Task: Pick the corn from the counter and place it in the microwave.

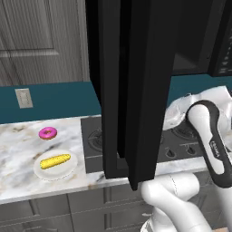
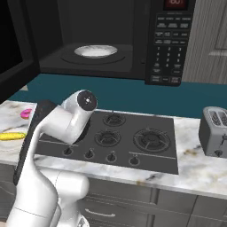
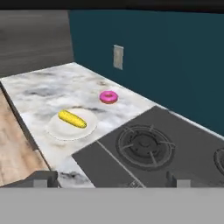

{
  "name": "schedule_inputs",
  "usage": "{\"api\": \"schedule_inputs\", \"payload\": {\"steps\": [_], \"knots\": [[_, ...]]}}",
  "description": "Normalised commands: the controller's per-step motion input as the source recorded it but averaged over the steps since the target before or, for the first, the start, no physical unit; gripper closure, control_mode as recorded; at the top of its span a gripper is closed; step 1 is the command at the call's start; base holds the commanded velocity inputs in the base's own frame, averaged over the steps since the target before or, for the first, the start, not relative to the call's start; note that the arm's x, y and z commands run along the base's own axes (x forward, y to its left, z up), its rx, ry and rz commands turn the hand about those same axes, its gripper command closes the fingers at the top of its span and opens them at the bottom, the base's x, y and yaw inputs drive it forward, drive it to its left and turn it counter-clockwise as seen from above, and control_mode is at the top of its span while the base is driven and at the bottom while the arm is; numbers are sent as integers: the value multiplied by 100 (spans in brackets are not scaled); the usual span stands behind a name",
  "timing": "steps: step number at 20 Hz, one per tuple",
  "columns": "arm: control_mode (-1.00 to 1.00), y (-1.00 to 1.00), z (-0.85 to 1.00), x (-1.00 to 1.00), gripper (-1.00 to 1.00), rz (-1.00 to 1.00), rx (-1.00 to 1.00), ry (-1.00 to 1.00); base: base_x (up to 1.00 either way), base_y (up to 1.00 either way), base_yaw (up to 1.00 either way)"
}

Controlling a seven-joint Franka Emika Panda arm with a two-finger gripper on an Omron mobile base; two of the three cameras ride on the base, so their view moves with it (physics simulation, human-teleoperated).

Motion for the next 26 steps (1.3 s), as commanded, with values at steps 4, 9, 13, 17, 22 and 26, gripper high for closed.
{"api": "schedule_inputs", "payload": {"steps": [4, 9, 13, 17, 22, 26], "knots": [[-100, 1, -18, -1, -100, 61, 18, -32, 0, 0, 0], [-100, 18, -19, 1, -100, 48, 19, -33, 0, 0, 0], [-100, 20, 0, 12, -100, 25, 21, -28, 0, 0, 0], [-100, 28, 0, 2, -100, 9, 15, -14, 0, 0, 0], [-100, 45, 0, 0, -100, 0, 7, -2, 0, 0, 0], [-100, 49, 0, 1, -100, -4, 4, 2, 0, 0, 0]]}}
